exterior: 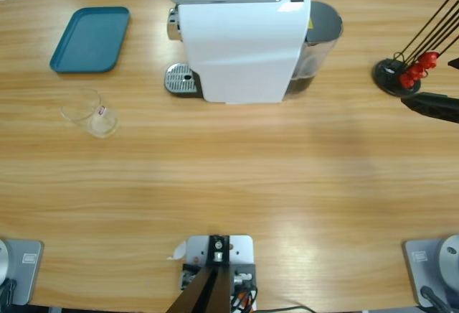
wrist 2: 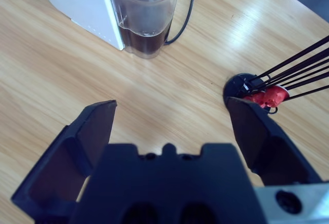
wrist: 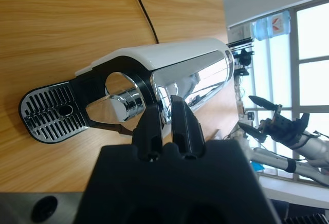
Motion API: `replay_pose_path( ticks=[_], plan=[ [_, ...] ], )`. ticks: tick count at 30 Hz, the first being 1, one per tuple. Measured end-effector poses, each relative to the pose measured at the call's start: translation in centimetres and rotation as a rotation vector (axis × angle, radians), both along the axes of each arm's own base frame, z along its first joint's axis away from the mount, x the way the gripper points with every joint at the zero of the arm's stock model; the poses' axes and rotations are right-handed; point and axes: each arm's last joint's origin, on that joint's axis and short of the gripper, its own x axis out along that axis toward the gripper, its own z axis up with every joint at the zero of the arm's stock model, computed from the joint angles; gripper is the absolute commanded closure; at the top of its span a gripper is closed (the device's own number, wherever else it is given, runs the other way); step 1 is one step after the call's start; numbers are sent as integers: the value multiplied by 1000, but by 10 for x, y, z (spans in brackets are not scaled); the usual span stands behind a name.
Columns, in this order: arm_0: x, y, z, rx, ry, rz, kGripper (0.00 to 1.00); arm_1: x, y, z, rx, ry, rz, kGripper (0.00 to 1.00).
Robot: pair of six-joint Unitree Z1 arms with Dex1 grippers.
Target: Pour coffee
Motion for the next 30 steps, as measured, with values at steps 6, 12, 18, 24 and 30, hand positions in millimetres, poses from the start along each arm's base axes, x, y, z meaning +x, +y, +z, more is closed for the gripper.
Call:
replay_pose_path(
  ticks=[6, 12, 18, 24, 30],
  plan=[
    [0, 0, 0, 1, 0, 1, 1000, 0, 0, 0, 0, 0, 0, 36],
    [0, 0, 1, -5, -4, -3, 1000, 0, 0, 0, 0, 0, 0, 36],
    [-2, -8, 39, -115, -126, -57, 1000, 0, 0, 0, 1, -1, 0, 36],
    [-11, -5, 54, -142, -168, -72, 87, 0, 0, -1, 3, -4, 0, 114],
    [-20, -1, 55, -75, -227, -115, 87, -5, -4, -10, 41, -42, -18, 10]
  ],
)
